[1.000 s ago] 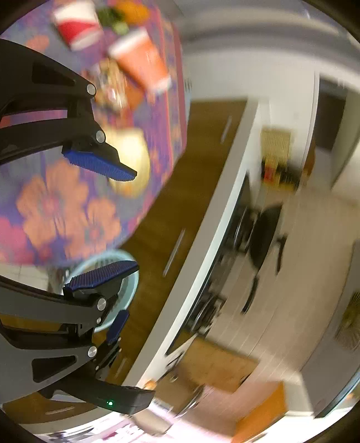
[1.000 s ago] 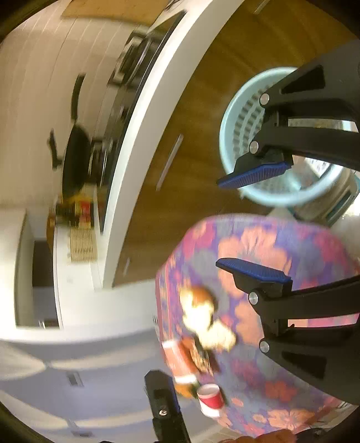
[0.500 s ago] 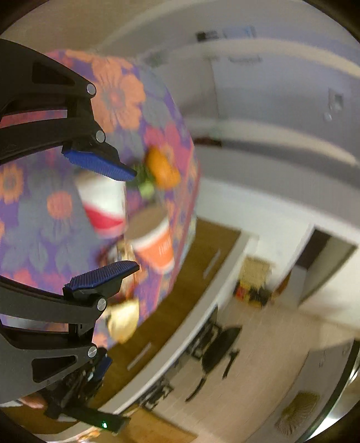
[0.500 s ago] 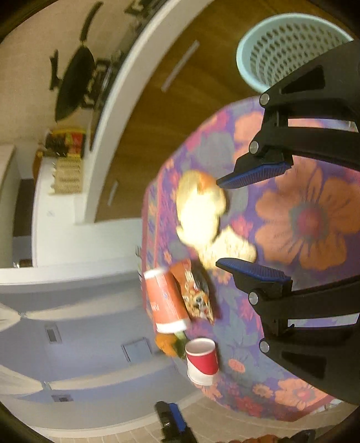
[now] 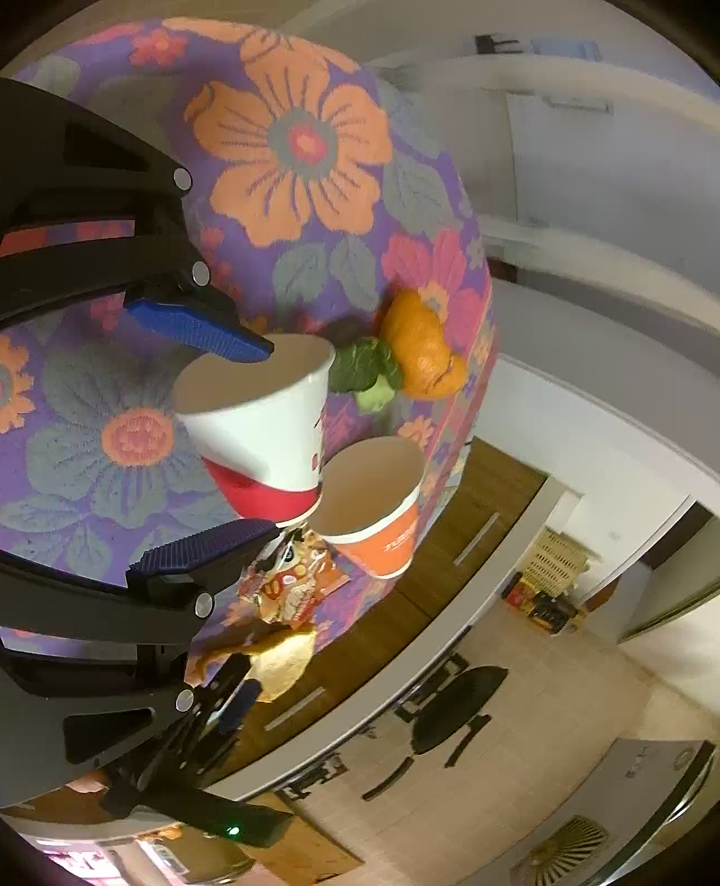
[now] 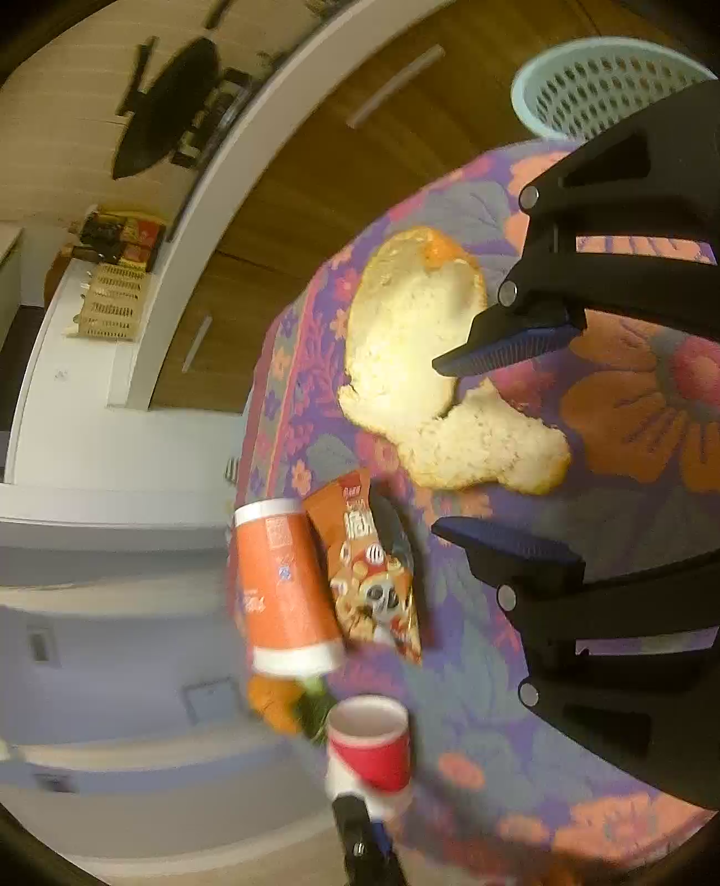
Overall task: Collect trash
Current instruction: 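Grasp the red-and-white paper cup with the left tool while the right tool grasps the yellow peel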
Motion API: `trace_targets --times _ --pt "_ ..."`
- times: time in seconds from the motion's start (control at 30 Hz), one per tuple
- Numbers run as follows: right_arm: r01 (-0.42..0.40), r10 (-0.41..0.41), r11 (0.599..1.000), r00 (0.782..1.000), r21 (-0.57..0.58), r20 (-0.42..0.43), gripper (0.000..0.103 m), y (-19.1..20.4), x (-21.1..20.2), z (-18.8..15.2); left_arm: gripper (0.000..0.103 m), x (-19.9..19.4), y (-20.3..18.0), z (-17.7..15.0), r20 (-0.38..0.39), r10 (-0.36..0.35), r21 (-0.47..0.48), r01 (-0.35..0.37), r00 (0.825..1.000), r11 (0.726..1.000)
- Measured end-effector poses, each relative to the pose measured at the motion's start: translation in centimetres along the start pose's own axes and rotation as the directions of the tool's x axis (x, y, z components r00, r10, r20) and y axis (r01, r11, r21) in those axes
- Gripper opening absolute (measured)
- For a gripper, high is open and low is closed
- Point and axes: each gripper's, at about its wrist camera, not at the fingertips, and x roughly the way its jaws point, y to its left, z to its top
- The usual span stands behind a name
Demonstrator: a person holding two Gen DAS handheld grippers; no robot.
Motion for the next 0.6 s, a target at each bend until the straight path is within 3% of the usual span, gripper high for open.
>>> trace_targets --times 0.17,0.33,0.43,0.5,0.6 --pt "0.092 -0.093 0.996 0.995 -0.012 -0.034 0.050 0.7 1.5 0.6 0.056 1.1 0.0 -0.7 -0.016 -0.016 0.003 0.016 1.000 1.000" --pt "0.146 -0.146 0.989 0.986 -0.007 -0.082 0.049 0.6 3.2 1.4 0.046 1.6 -0.6 -1.2 -0.030 -0.030 0.027 0.031 0.999 0.999" --pt "0.164 -0.163 0.986 0.981 0.006 -0.101 0.029 0.3 3.9 1.7 0.035 1.4 -1.0 -1.4 -0.019 -0.073 0.036 0.073 0.997 0.997" --pt "0.164 -0.162 0.986 0.980 0.013 -0.116 0.013 0.1 4.3 1.6 0.019 1.5 -1.3 -1.5 -0.029 -0.093 0.041 0.094 0.995 0.995" --pt "0.143 -0.138 0.989 0.985 0.040 -0.108 0.007 -0.4 4.1 1.5 0.003 1.4 -2.0 -1.9 -0.033 -0.113 0.065 0.115 0.993 0.991"
